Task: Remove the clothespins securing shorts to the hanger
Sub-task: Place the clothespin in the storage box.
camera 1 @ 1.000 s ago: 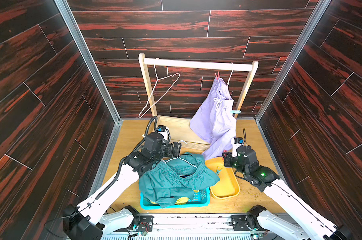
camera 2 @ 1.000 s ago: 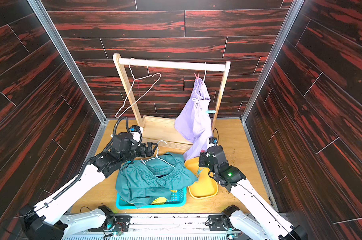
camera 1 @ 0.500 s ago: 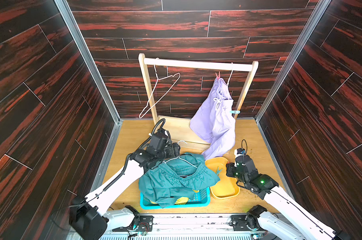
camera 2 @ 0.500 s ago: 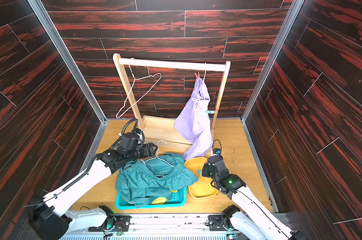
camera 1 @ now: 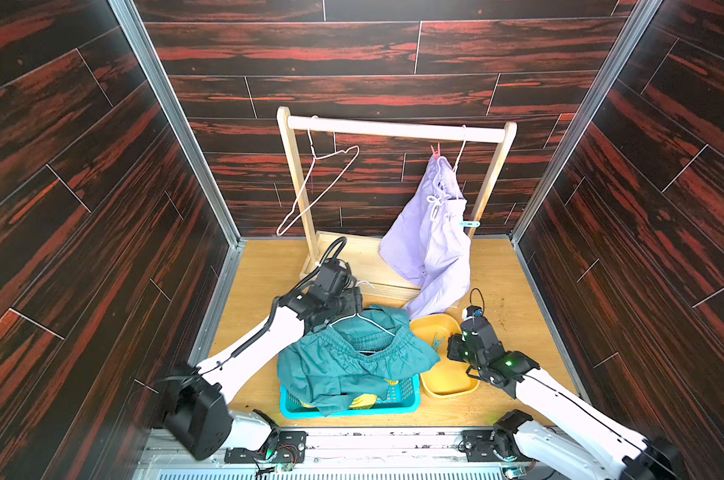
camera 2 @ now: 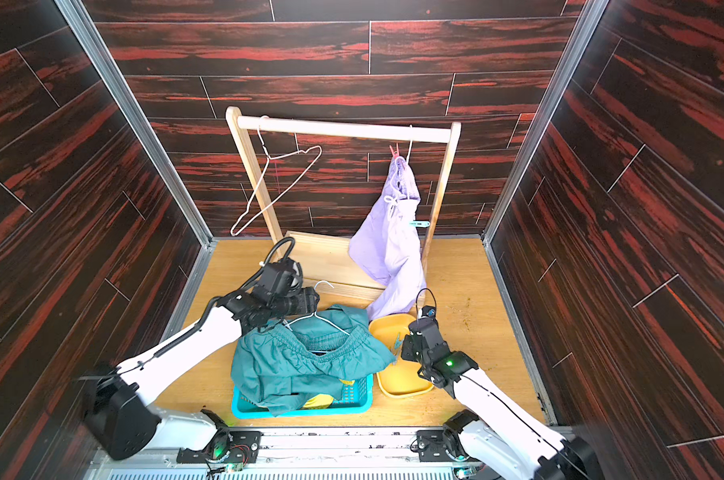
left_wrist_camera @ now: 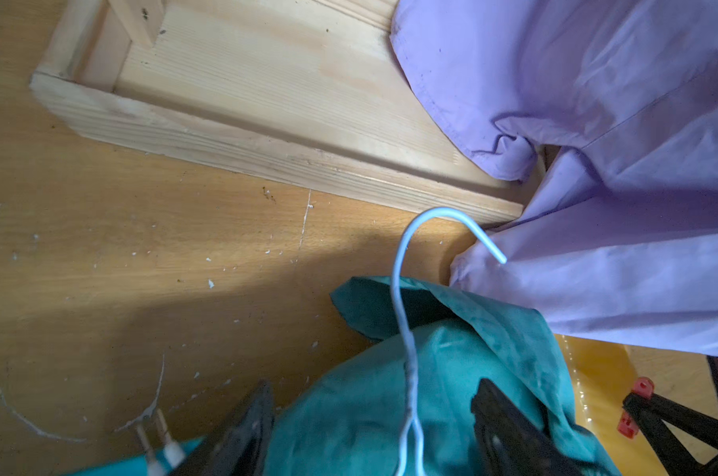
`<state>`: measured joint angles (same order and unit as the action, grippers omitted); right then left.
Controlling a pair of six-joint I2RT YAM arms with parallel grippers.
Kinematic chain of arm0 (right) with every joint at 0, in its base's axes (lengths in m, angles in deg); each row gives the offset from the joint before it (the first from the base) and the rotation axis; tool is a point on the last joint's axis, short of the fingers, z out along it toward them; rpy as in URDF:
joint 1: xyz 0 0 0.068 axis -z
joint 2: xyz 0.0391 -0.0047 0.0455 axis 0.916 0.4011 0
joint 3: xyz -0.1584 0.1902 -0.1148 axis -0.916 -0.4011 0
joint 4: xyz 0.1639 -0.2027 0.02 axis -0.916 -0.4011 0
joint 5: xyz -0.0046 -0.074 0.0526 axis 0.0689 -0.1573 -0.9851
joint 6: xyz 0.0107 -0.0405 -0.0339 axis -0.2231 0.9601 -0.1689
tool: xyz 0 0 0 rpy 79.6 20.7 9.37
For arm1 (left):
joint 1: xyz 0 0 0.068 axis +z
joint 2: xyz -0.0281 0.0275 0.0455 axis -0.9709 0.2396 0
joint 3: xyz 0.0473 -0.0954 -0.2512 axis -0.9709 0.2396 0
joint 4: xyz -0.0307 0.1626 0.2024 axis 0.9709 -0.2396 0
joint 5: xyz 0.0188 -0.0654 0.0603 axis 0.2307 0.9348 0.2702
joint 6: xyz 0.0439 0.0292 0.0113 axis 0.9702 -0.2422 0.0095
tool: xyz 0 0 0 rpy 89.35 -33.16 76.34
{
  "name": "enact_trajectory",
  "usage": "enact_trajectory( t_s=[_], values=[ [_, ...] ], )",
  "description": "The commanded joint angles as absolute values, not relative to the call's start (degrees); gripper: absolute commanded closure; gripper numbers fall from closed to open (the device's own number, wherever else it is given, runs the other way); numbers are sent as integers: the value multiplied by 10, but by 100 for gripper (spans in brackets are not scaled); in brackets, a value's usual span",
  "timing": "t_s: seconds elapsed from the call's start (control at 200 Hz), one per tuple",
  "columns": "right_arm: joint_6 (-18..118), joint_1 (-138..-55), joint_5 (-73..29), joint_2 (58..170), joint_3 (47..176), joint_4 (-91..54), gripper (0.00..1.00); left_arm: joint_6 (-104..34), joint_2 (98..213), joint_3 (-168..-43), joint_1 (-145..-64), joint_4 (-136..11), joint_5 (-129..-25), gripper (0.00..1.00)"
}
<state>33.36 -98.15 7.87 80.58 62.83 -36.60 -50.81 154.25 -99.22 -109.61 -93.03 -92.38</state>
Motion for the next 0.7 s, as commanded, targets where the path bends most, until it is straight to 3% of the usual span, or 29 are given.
enact_trajectory(
  t_s=[0.0,0.271,0.436,0.501,0.696],
  values=[
    [329,-984,73,832,616,-332,83,-492,1558,-1024,-1100,-958,-927,22],
    [322,-984,66,894,598,-284,75,-481,1580,-1037,-1101,-975,-928,22],
    [316,-984,62,909,599,-275,65,-479,1582,-1043,-1101,-976,-925,22],
    [315,-984,65,904,602,-281,59,-478,1585,-1046,-1101,-980,-924,21],
    [308,-985,91,828,601,-312,58,-472,1590,-1048,-1101,-985,-921,21]
  ],
)
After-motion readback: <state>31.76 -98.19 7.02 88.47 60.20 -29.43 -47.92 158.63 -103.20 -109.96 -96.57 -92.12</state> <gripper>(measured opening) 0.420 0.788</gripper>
